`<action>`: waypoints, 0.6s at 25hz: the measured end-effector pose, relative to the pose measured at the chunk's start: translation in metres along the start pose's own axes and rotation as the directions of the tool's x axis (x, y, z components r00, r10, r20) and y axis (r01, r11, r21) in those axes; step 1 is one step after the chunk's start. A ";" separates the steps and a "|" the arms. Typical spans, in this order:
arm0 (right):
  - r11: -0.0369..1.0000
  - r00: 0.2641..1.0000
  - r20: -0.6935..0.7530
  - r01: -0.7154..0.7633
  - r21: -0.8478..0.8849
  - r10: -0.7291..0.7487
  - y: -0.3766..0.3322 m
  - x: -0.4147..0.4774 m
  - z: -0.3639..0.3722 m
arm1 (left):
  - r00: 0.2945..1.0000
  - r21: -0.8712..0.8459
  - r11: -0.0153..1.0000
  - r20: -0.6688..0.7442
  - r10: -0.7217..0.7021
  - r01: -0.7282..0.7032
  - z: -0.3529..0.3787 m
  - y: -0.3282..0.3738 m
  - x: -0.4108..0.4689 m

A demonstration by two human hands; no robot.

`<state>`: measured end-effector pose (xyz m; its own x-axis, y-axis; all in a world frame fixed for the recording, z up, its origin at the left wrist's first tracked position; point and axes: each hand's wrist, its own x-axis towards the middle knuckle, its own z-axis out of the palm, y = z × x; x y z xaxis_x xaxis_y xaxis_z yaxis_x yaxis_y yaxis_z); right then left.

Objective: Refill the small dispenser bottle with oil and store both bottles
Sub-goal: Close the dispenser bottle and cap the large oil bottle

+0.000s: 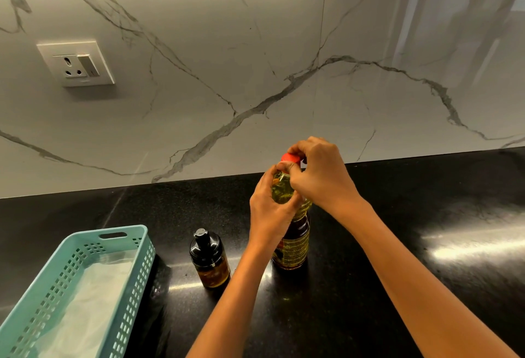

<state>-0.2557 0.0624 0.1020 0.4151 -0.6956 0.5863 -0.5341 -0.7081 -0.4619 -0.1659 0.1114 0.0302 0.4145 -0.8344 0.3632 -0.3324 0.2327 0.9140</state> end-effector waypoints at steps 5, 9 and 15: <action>0.993 0.999 -0.033 -0.034 -0.116 0.030 -0.007 -0.004 0.000 | 1.000 -0.022 1.000 0.014 -0.015 0.015 0.001 0.002 0.000; 0.992 0.994 -0.038 -0.106 -0.066 0.104 -0.014 -0.006 0.006 | 1.000 -0.042 0.999 0.022 -0.008 0.009 -0.004 0.002 -0.002; 0.777 0.905 0.266 -0.423 0.466 0.333 0.009 -0.060 0.012 | 0.973 -0.005 0.997 0.218 -0.077 0.080 -0.025 -0.019 -0.023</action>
<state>-0.2767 0.0961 0.0547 0.3931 -0.8976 0.1996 -0.2480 -0.3125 -0.9170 -0.1482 0.1385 0.0087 0.2443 -0.9387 0.2434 -0.2938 0.1675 0.9411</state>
